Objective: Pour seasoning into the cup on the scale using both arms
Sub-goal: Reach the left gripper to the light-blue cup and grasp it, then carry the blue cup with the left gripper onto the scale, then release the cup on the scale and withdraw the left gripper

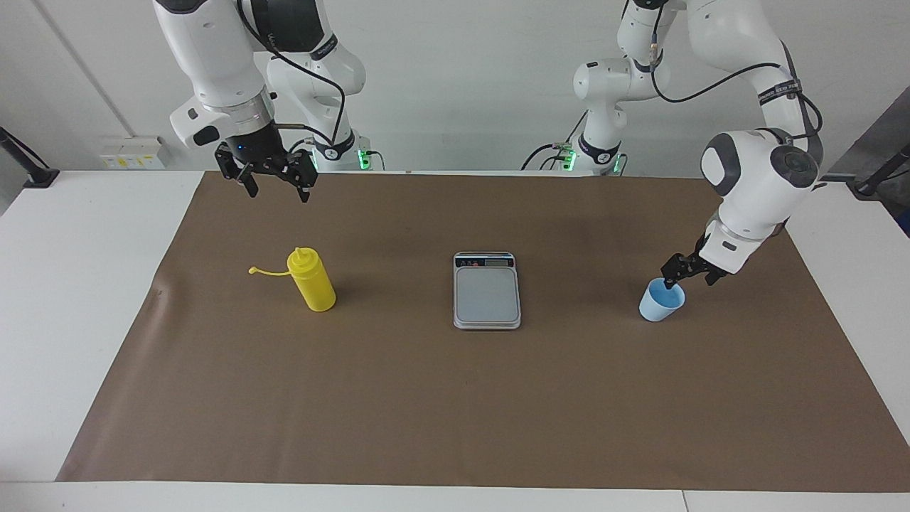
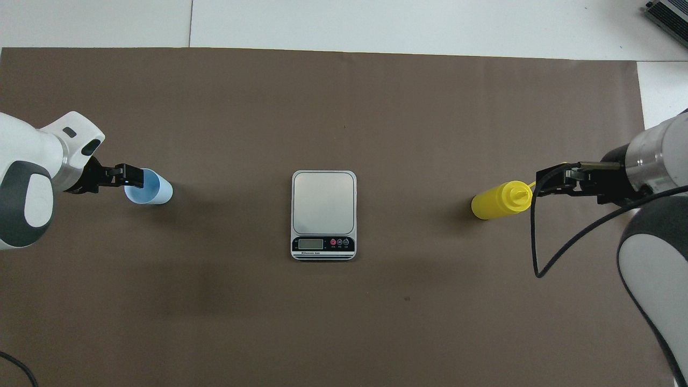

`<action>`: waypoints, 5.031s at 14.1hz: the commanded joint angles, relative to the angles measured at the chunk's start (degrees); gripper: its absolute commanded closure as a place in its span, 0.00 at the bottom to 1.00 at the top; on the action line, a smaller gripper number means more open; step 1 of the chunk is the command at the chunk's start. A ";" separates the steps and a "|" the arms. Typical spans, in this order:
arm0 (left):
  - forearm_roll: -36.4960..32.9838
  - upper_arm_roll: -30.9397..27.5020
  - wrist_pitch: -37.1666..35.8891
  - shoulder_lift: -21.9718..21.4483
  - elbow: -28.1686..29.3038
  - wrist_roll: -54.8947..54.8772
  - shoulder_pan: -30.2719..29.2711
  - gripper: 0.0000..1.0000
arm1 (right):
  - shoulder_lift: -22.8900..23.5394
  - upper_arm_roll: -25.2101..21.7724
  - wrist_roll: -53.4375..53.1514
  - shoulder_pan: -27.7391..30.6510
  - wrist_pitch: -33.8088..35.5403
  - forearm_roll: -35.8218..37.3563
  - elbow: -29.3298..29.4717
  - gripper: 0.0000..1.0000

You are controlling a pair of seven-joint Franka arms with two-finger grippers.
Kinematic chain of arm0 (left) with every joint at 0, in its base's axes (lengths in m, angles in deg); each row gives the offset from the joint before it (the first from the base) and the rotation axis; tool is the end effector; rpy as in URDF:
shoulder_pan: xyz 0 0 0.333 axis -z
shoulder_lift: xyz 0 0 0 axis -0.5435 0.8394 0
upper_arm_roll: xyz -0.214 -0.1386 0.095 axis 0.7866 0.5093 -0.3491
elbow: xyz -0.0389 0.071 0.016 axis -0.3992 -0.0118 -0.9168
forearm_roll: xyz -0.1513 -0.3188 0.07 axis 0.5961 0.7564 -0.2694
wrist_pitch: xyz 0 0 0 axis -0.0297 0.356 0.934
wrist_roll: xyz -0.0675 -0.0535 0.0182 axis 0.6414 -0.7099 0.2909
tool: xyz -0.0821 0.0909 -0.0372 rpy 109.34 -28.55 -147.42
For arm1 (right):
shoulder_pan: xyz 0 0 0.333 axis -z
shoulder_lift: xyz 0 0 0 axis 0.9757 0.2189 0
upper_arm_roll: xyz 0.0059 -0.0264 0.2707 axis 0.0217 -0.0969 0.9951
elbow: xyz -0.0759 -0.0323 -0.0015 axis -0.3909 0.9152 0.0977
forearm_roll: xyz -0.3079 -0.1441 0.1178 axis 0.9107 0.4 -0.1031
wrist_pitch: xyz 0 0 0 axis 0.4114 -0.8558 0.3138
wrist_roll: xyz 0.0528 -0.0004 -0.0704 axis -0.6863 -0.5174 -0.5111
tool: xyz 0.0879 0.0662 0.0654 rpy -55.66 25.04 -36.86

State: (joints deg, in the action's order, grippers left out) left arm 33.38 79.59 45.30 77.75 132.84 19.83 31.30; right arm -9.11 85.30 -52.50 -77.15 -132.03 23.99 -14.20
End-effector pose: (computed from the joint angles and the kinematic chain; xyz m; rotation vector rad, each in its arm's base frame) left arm 0.5466 -0.0006 0.3430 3.1153 0.0880 -0.0187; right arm 0.5054 0.0501 0.5395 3.1270 -0.2159 -0.0146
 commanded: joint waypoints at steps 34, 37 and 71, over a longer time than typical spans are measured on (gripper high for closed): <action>4.79 4.26 -13.22 2.63 -11.93 20.96 13.55 1.00 | -1.95 0.24 1.63 0.93 -0.55 -1.11 -2.45 0.00; 4.88 4.35 -7.16 2.80 -10.87 30.29 19.36 1.00 | -1.95 0.24 1.46 1.02 -0.55 -1.11 -2.45 0.00; 3.74 4.08 4.31 5.62 -7.08 44.65 29.84 0.00 | -2.39 0.24 2.42 1.46 -0.55 -1.19 -3.24 0.00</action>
State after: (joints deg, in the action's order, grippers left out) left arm 37.44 84.83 52.17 85.11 125.54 64.86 60.37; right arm -9.89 85.27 -52.26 -76.85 -132.03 23.99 -15.71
